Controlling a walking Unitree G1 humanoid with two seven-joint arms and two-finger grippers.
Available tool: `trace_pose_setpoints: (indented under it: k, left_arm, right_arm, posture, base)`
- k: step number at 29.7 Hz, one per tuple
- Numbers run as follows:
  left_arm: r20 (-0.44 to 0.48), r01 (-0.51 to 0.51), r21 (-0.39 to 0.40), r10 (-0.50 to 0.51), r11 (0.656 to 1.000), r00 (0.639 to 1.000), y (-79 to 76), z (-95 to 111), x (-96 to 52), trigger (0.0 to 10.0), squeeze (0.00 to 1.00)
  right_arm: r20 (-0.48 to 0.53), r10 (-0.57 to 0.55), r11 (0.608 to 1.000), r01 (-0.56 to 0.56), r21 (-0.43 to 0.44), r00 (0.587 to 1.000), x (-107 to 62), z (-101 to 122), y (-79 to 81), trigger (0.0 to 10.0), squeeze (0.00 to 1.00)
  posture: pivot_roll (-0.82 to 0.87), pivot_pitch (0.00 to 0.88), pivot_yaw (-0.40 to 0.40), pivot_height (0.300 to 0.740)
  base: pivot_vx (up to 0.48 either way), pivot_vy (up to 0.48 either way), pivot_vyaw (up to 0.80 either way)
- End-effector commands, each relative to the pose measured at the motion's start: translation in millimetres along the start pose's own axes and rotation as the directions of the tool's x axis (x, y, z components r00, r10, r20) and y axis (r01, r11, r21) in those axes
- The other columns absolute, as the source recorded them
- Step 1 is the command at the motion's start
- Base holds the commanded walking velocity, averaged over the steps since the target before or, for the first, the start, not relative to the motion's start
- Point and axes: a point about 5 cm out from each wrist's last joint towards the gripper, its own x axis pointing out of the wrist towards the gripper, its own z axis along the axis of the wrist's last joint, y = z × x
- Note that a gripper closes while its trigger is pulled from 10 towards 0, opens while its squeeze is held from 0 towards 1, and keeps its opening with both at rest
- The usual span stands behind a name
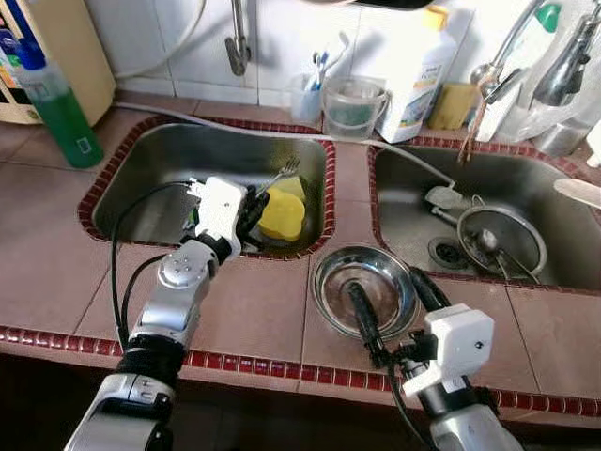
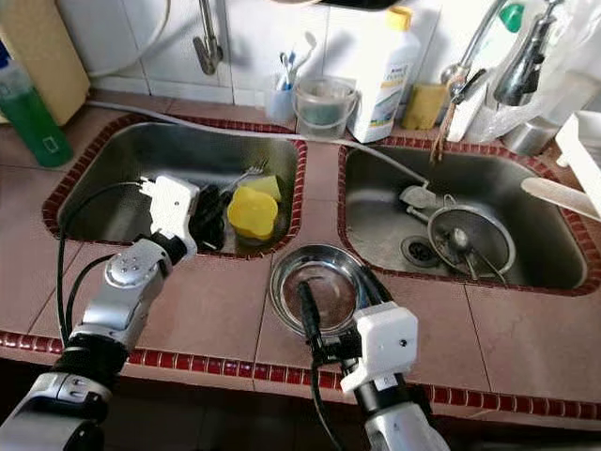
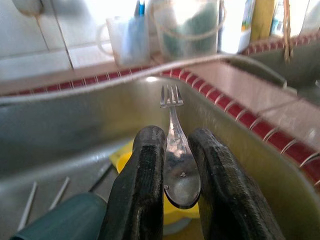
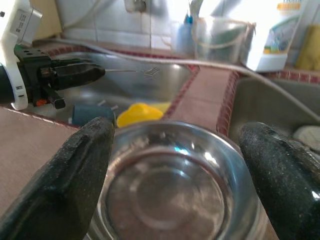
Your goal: Kitchen organization
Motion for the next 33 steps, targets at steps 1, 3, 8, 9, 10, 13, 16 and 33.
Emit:
trace_pose_setpoints:
  k: [1, 3, 8, 9, 10, 13, 16, 33]
  left_arm:
    - [0.008, 0.013, 0.022, -0.014, 1.0, 1.0, 2.3, 4, 2.8, 10.0, 0.0]
    - [0.008, 0.015, 0.028, -0.015, 1.0, 1.0, 4.7, 5, 4.0, 10.0, 0.0]
    - [0.01, 0.012, 0.066, -0.013, 0.998, 1.0, 14.6, 12, 9.7, 10.0, 0.0]
    - [0.008, 0.014, 0.072, -0.015, 0.997, 1.0, 15.6, 12, 10.4, 10.0, 0.0]
    - [0.008, 0.014, 0.072, -0.015, 0.997, 1.0, 15.6, 12, 10.4, 10.0, 0.0]
    - [0.013, 0.009, 0.092, -0.011, 0.996, 1.0, 23.1, 17, 11.7, 10.0, 0.0]
    - [0.007, 0.011, 0.115, -0.012, 0.993, 1.0, 27.6, 19, 11.3, 10.0, 0.0]
    - [0.011, 0.061, 0.224, -0.065, 0.973, 0.998, 52.0, 34, 6.1, 10.0, 0.0]
  right_arm:
    - [-0.001, 0.006, 1.0, -0.006, 0.009, 1.0, -3.6, 4, 1.3, 10.0, 0.0]
    - [-0.005, 0.006, 1.0, -0.006, 0.01, 1.0, -5.8, 5, 2.4, 10.0, 0.0]
    - [-0.024, 0.016, 1.0, -0.016, 0.022, 1.0, -10.5, 8, 6.3, 10.0, 0.0]
    - [-0.027, 0.018, 1.0, -0.017, 0.022, 0.999, -10.7, 8, 6.6, 10.0, 0.0]
    - [-0.027, 0.018, 1.0, -0.017, 0.022, 0.999, -10.7, 8, 6.6, 10.0, 0.0]
    - [-0.033, 0.019, 1.0, -0.018, 0.023, 0.999, -12.2, 9, 6.8, 10.0, 0.0]
    - [-0.038, 0.019, 1.0, -0.018, 0.023, 0.999, -12.7, 9, 6.9, 10.0, 0.0]
    - [-0.058, 0.036, 0.998, -0.033, 0.044, 0.998, -13.3, 7, 11.7, 10.0, 0.0]
  posture:
    - [-0.29, 0.249, -0.013, 0.74]
    - [-0.3, 0.263, -0.011, 0.74]
    - [-0.29, 0.276, -0.012, 0.74]
    - [-0.29, 0.276, -0.012, 0.74]
    - [-0.29, 0.276, -0.012, 0.74]
    - [-0.29, 0.287, -0.011, 0.74]
    - [-0.29, 0.287, -0.011, 0.74]
    - [-0.25, 0.292, -0.01, 0.74]
  base:
    - [0.0, 0.0, 0.0]
    - [0.0, 0.0, 0.0]
    - [0.0, 0.0, 0.0]
    - [0.0, 0.0, 0.0]
    - [0.0, 0.0, 0.0]
    - [0.0, 0.0, 0.0]
    - [0.0, 0.0, 0.0]
    - [0.0, 0.0, 0.0]
